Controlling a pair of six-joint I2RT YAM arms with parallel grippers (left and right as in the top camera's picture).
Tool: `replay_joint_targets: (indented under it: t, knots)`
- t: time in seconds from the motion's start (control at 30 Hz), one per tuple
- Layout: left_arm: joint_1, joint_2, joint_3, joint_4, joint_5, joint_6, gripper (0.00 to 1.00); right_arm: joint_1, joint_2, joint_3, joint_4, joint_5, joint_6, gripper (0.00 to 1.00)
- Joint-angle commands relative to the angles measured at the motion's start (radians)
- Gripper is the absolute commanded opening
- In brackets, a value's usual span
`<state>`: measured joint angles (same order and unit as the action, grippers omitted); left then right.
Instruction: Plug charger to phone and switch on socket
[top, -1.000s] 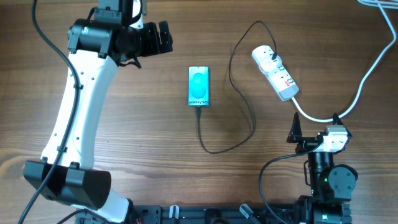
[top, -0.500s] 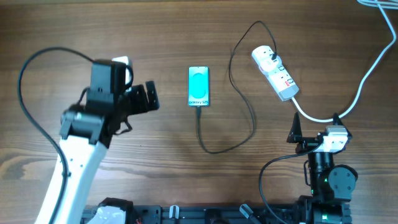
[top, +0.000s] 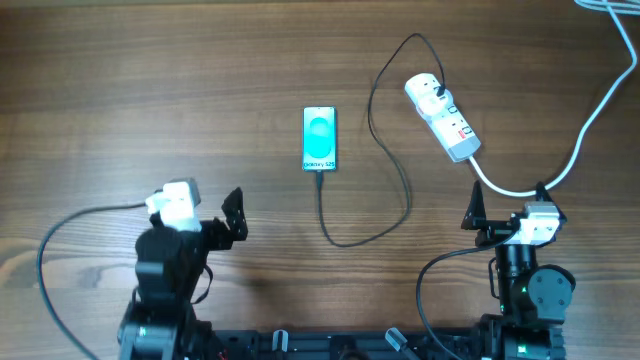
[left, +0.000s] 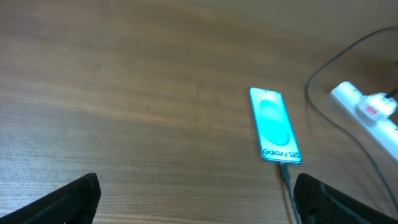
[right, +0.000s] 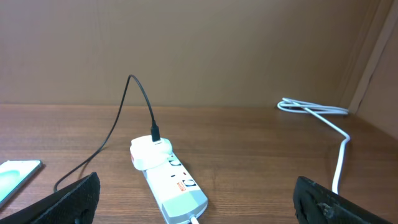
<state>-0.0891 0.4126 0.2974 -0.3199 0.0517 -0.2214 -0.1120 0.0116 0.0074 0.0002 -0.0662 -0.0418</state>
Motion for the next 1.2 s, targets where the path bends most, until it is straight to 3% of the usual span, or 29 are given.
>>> replay_joint_targets:
  t: [0.0,0.2,0.37,0.43,0.5,0.6,0.7,0.8,0.9,1.17]
  knots:
    - [0.011,-0.2,-0.082,0.002,0.01,0.017,1.0,0.003,-0.007,-0.002,0.001,0.013,0.018,1.0]
    - [0.066,-0.372,-0.176,0.003,0.011,0.017,1.0,0.003,-0.005,-0.002,0.001,0.013,0.018,1.0]
    - [0.076,-0.409,-0.208,0.037,0.016,0.061,1.0,0.003,0.0,-0.002,0.001,0.013,0.018,1.0]
    - [0.076,-0.409,-0.228,0.101,0.015,0.061,1.0,0.003,0.0,-0.002,0.001,0.013,0.018,1.0]
    - [0.076,-0.41,-0.286,0.265,0.026,0.061,1.0,0.003,0.002,-0.002,0.001,0.013,0.018,1.0]
    - [0.079,-0.41,-0.291,0.326,0.031,0.116,1.0,0.003,0.002,-0.002,0.001,0.013,0.018,1.0]
    - [0.089,-0.41,-0.292,0.245,0.029,0.214,1.0,0.003,0.002,-0.002,0.001,0.013,0.018,1.0]
    - [0.109,-0.41,-0.292,0.244,-0.013,0.222,1.0,0.003,0.002,-0.002,0.001,0.013,0.018,1.0]
    - [0.11,-0.41,-0.292,0.243,-0.035,0.324,1.0,0.003,0.002,-0.002,0.001,0.013,0.018,1.0]
    - [0.11,-0.41,-0.292,0.249,-0.132,0.257,1.0,0.003,0.002,-0.002,0.001,0.013,0.018,0.99]
